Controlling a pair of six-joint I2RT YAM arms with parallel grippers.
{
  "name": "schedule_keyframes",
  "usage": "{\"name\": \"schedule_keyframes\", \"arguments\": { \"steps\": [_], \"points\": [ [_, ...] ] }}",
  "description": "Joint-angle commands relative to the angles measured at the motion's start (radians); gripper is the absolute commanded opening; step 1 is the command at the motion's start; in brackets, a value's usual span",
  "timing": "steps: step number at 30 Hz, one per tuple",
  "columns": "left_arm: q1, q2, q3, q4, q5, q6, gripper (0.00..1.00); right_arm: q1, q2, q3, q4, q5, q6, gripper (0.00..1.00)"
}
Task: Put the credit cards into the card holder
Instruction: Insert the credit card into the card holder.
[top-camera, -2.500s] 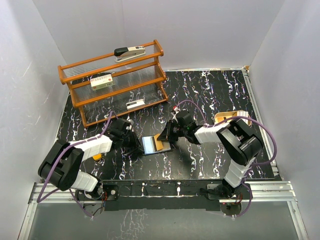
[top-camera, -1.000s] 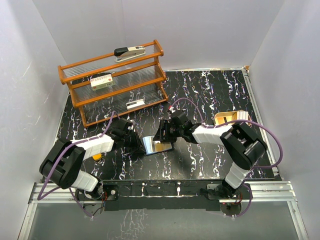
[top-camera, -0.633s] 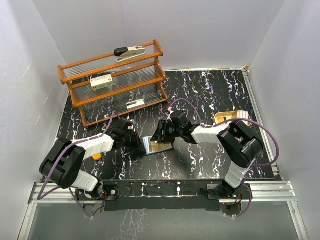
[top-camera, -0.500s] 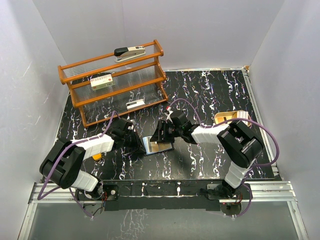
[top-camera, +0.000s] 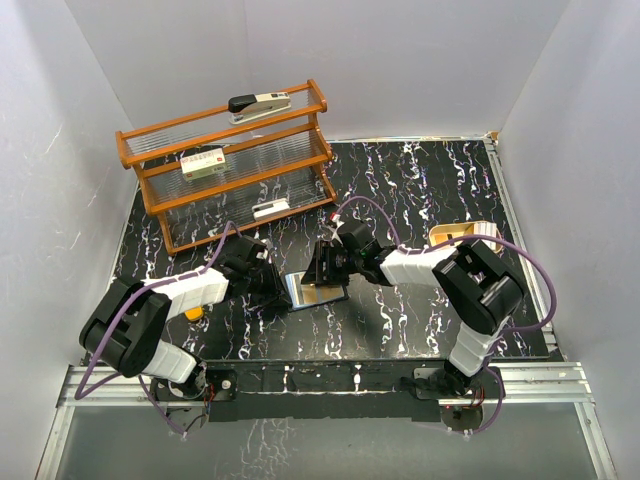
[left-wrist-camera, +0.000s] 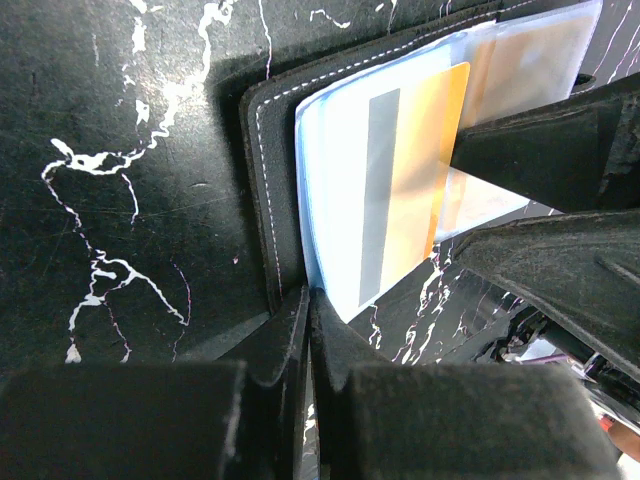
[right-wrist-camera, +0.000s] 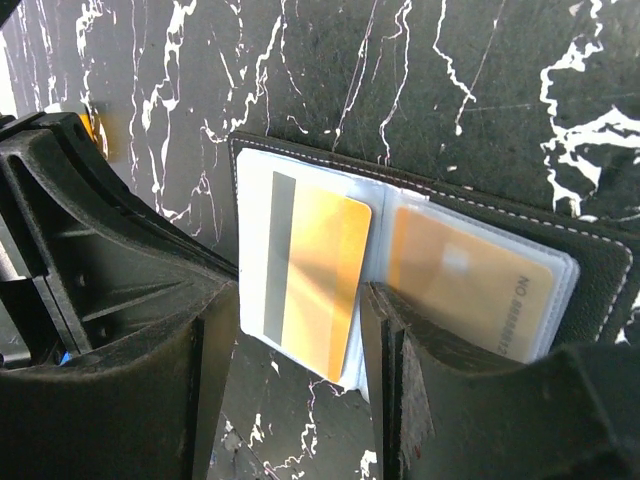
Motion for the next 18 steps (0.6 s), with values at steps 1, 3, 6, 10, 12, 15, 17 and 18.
{"name": "schedule_keyframes", "arguments": {
  "steps": [1,3,6,10,12,15,17,18],
  "points": [
    [-0.024,0.014,0.001,-0.051,-0.013,0.015,0.0,0.004,-0.056,0.024,-0.045,0.077,-0.01,0.5],
    [-0.024,0.016,0.002,-0.052,-0.014,0.017,0.0,0.004,-0.052,0.022,-0.047,0.081,-0.005,0.51],
    [-0.024,0.019,0.003,-0.05,-0.014,0.017,0.0,0.005,-0.028,0.023,-0.04,0.069,-0.003,0.51],
    [-0.024,0.019,0.004,-0.052,-0.014,0.021,0.0,0.014,-0.002,0.023,0.002,0.031,0.006,0.5],
    [-0.025,0.019,0.006,-0.055,-0.016,0.025,0.0,0.018,0.02,0.03,0.011,0.011,0.005,0.45],
    [-0.025,0.02,0.008,-0.067,-0.017,0.034,0.0,0.023,0.009,0.035,0.025,-0.003,0.001,0.37],
    [-0.024,0.02,0.015,-0.078,-0.023,0.04,0.0,0.027,-0.002,0.037,0.029,-0.01,-0.01,0.33],
    [-0.024,0.02,0.019,-0.086,-0.028,0.042,0.0,0.028,-0.003,0.041,0.023,-0.017,-0.017,0.32]
  ]
}}
